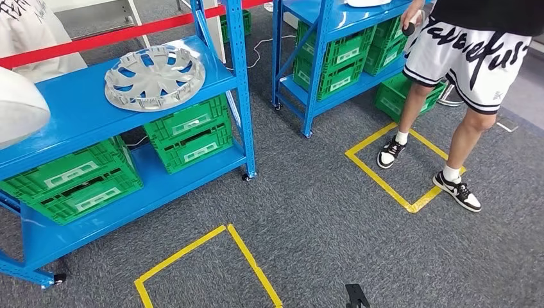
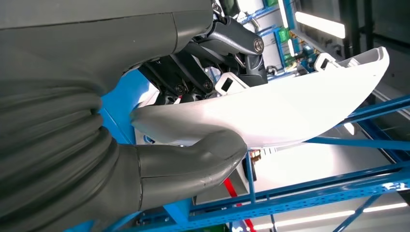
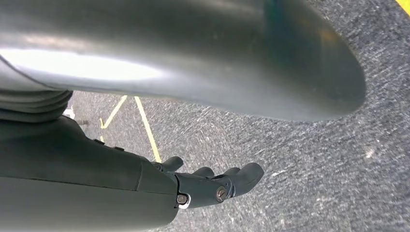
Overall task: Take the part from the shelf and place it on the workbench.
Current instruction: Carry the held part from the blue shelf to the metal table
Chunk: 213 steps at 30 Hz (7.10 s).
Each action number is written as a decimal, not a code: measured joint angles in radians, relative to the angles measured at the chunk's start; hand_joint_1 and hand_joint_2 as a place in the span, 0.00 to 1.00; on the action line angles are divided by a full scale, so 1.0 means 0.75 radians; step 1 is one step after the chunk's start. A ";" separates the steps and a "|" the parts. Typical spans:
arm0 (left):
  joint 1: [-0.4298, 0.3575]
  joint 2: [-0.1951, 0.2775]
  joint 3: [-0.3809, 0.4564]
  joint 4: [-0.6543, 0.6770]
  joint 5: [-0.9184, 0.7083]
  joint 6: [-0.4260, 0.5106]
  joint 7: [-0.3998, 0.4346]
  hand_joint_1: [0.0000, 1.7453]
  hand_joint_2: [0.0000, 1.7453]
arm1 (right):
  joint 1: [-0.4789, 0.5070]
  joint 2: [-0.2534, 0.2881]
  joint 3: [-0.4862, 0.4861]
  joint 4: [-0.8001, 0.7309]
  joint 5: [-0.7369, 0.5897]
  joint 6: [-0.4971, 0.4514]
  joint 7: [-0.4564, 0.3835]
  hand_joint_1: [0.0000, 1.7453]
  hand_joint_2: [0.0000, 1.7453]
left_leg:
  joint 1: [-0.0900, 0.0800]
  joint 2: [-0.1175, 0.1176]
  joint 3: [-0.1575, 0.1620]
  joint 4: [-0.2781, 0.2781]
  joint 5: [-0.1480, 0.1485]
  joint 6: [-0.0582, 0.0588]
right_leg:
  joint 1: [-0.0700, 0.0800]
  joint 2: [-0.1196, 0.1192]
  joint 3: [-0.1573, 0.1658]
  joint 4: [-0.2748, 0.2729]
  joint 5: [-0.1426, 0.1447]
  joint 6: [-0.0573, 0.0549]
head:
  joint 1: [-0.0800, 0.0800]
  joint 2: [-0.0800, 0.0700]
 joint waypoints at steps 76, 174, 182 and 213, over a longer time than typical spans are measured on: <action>0.177 0.194 0.123 -0.098 0.025 0.046 0.008 1.00 1.00 | 0.002 0.001 0.002 0.001 0.025 0.080 -0.047 0.00 0.00 | -0.001 -0.005 0.212 0.041 -0.180 -0.020 | 0.021 -0.009 -0.186 -0.067 0.177 -0.057 | -0.002 0.000; 0.311 0.359 0.212 -0.146 0.096 0.147 -0.039 1.00 1.00 | 0.025 -0.053 0.069 0.012 0.128 0.229 -0.110 0.00 0.00 | -0.002 0.072 0.075 -0.016 -0.061 -0.036 | 0.018 -0.168 -0.019 -0.058 0.021 -0.040 | -0.009 0.000; 0.335 0.381 0.213 -0.166 0.108 0.159 -0.039 1.00 1.00 | 0.028 -0.051 0.069 0.013 0.128 0.224 -0.106 0.00 0.00 | 0.007 -0.054 0.067 -0.027 -0.046 0.008 | 0.018 -0.013 -0.205 0.307 -0.141 -0.013 | -0.003 0.000; 0.361 0.421 0.211 -0.190 0.128 0.176 -0.067 1.00 1.00 | 0.020 -0.065 0.069 0.019 0.128 0.225 -0.085 0.00 0.00 | 0.009 -0.071 0.073 -0.032 -0.039 0.005 | 0.017 -0.011 -0.196 0.309 -0.137 -0.020 | -0.003 0.000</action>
